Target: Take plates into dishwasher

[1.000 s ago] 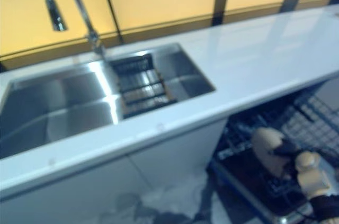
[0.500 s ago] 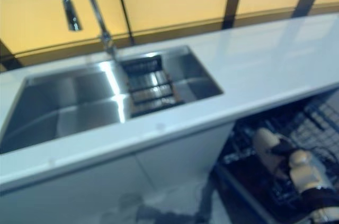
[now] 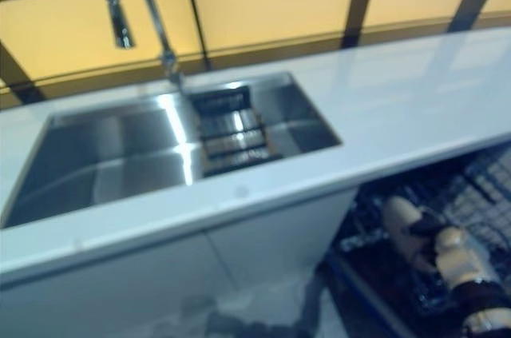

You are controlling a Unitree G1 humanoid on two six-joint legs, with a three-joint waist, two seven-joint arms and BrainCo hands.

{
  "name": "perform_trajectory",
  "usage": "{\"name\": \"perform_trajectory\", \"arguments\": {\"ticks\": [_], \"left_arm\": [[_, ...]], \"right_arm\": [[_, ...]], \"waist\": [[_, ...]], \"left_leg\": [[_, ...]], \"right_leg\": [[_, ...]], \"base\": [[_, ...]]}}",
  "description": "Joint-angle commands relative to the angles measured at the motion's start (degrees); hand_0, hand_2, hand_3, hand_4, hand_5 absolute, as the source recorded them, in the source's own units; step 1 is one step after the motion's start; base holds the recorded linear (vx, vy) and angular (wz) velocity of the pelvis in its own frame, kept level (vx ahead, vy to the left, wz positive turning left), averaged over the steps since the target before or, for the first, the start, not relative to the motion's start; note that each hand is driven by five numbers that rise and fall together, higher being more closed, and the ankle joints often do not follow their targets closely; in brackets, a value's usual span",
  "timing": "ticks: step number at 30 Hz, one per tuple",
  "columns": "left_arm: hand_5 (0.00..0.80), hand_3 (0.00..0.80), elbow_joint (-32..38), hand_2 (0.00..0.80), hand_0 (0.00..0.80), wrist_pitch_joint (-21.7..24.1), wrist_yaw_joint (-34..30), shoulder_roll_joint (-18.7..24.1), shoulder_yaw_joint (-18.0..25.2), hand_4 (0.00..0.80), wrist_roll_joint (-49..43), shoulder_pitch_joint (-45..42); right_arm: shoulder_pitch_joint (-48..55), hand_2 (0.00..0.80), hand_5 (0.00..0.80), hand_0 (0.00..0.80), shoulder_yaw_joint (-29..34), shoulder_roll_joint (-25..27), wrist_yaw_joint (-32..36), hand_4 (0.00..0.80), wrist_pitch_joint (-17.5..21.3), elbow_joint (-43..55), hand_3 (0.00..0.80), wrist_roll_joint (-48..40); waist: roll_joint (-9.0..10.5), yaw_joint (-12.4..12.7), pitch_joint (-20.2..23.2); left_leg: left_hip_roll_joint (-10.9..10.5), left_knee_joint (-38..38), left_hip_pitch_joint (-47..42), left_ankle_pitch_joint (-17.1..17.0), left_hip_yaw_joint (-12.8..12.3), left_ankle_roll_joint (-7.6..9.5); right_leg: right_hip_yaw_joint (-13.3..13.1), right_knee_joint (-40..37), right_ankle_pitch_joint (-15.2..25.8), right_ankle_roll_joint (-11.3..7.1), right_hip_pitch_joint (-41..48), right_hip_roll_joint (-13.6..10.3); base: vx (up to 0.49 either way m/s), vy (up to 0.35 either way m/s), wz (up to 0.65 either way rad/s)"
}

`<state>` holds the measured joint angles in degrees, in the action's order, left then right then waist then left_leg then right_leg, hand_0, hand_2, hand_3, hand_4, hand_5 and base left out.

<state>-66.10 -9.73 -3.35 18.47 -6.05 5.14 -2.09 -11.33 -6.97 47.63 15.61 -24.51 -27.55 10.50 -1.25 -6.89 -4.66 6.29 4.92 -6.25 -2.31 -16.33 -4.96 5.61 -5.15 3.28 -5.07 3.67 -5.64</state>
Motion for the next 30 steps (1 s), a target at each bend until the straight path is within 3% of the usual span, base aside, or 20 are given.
{"name": "perform_trajectory", "arguments": {"ticks": [1,2,4,5,21,30], "left_arm": [[0.000,0.000,-1.10,0.000,0.000,0.10,0.05,2.43,-1.43,0.000,-3.13,3.31],[0.000,0.000,-1.02,0.000,0.000,0.10,0.05,2.41,-1.47,0.000,-3.19,3.36],[0.000,0.000,-0.98,0.000,0.000,0.12,0.07,2.40,-1.40,0.000,-3.19,3.39],[0.000,0.000,-0.97,0.000,0.000,0.13,0.07,2.39,-1.37,0.000,-3.23,3.43],[0.000,0.000,-1.34,0.000,0.000,0.15,0.38,2.59,-0.28,0.000,-2.90,3.25],[0.000,0.000,-2.20,0.000,0.000,0.20,0.39,3.59,1.39,0.000,-3.38,3.32]], "right_arm": [[-5.67,0.549,0.549,0.549,-3.61,-4.35,3.11,0.549,0.49,-1.46,0.549,-3.43],[-5.55,0.220,0.220,0.220,-3.45,-4.21,3.07,0.220,0.66,-1.48,0.220,-3.26],[-5.39,0.113,0.113,0.113,-3.15,-4.03,3.09,0.113,0.60,-1.27,0.113,-3.50],[-5.30,0.000,0.000,0.000,-2.99,-3.92,3.10,0.000,0.49,-1.09,0.000,-3.65],[-5.08,0.000,0.000,0.000,-0.15,-0.26,5.76,0.000,-0.75,4.62,0.000,-1.51],[-3.76,0.000,0.000,0.000,6.73,8.85,10.88,0.000,-1.89,12.39,0.000,-5.13]], "waist": [[3.30,1.53,-1.58],[3.36,1.54,-1.62],[3.42,1.49,-1.70],[3.47,1.47,-1.69],[4.46,0.70,-2.14],[5.95,-0.90,-2.05]], "left_leg": [[-0.25,0.02,-2.27,4.77,1.06,2.01],[-0.22,0.01,-2.24,4.75,1.03,1.99],[-0.20,0.03,-2.26,4.73,0.99,1.99],[-0.19,0.02,-2.24,4.72,0.99,1.98],[0.00,0.07,-2.38,4.73,0.25,2.05],[0.39,0.08,-2.70,4.77,-0.80,1.81]], "right_leg": [[1.92,0.47,0.92,-4.07,-2.19,-2.57],[1.93,0.50,0.93,-4.10,-2.20,-2.58],[1.90,0.51,0.95,-4.11,-2.21,-2.57],[1.89,0.51,0.96,-4.12,-2.20,-2.57],[1.36,0.61,1.07,-4.15,-2.38,-2.43],[0.58,0.83,1.25,-4.29,-2.53,-2.00]], "base": [[0.000,0.000,0.00],[0.000,0.000,0.00],[0.000,0.000,0.00],[0.000,0.000,0.00],[0.000,0.000,0.00],[0.000,0.000,0.00]]}}
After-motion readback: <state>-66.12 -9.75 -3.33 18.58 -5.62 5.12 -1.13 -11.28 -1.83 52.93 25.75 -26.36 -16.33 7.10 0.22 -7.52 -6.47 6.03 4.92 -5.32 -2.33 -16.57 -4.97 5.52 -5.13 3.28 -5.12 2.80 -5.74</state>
